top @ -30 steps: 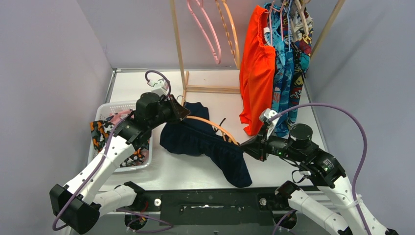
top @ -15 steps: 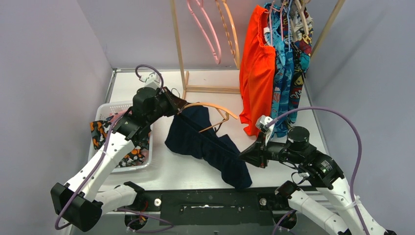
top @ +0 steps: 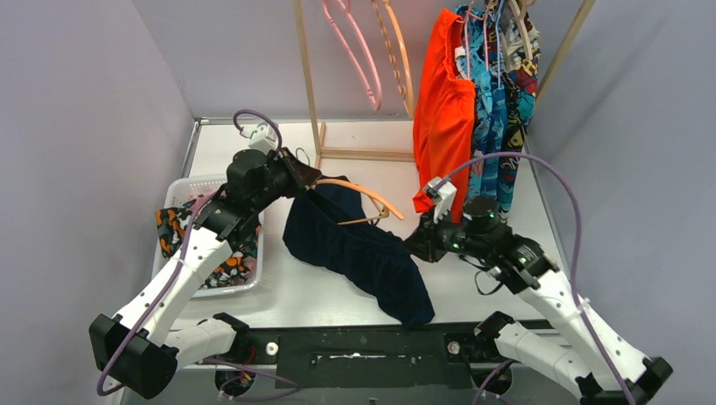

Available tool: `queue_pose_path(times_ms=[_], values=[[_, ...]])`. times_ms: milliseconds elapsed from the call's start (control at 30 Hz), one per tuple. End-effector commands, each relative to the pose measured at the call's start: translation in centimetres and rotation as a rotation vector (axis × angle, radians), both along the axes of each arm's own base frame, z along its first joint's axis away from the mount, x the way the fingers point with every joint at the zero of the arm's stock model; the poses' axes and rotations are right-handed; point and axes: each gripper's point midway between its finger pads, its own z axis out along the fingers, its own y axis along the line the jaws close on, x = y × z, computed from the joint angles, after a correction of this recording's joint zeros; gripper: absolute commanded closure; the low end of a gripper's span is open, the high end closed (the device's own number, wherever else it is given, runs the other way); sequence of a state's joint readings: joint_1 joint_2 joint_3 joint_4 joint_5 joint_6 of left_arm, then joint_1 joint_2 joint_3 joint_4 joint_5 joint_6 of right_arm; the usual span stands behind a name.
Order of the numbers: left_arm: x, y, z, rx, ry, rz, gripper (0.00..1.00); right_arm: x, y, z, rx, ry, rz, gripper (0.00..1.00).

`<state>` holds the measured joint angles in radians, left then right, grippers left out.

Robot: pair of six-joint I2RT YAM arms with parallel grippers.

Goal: Remove the shorts from the hanger

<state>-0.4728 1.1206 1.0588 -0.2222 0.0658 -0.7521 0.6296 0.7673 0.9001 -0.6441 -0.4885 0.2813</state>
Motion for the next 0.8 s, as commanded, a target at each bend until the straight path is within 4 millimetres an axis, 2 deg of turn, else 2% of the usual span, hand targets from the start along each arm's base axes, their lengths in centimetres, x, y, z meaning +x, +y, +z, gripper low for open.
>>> queue_pose_path(times_ms=[0, 67, 167, 333, 467, 567, 667, 767], values=[[0.4, 0.2, 1.3, 0.054, -0.124, -0.049, 1.00, 4.2, 2.5, 0.1, 0.033, -0.007, -0.063, 0.97], [0.0, 0.1, 0.2, 0.091, -0.105, -0.075, 1.00, 4.9, 2.6, -0.5, -0.003, 0.013, -0.078, 0.96], [-0.1, 0.6, -0.5, 0.120, -0.100, -0.063, 1.00, 5.1, 2.0, -0.5, -0.034, 0.015, -0.102, 0.92], [-0.4, 0.4, -0.7, 0.118, -0.118, -0.084, 1.00, 4.7, -0.1, 0.9, -0.039, -0.056, -0.172, 0.73], [-0.5, -0.1, -1.4, 0.125, -0.106, -0.114, 1.00, 4.6, -1.7, 3.9, -0.004, -0.121, -0.248, 0.55], [-0.7, -0.5, -1.6, 0.141, -0.109, -0.151, 1.00, 4.1, -2.3, 6.8, 0.035, -0.152, -0.269, 0.47], [-0.8, -0.7, -2.1, 0.158, -0.103, -0.166, 1.00, 3.1, -1.3, 9.3, 0.110, -0.172, -0.203, 0.39], [-0.8, -0.7, -2.4, 0.171, -0.092, -0.173, 1.00, 2.5, 0.9, 10.7, 0.198, -0.147, -0.108, 0.32]])
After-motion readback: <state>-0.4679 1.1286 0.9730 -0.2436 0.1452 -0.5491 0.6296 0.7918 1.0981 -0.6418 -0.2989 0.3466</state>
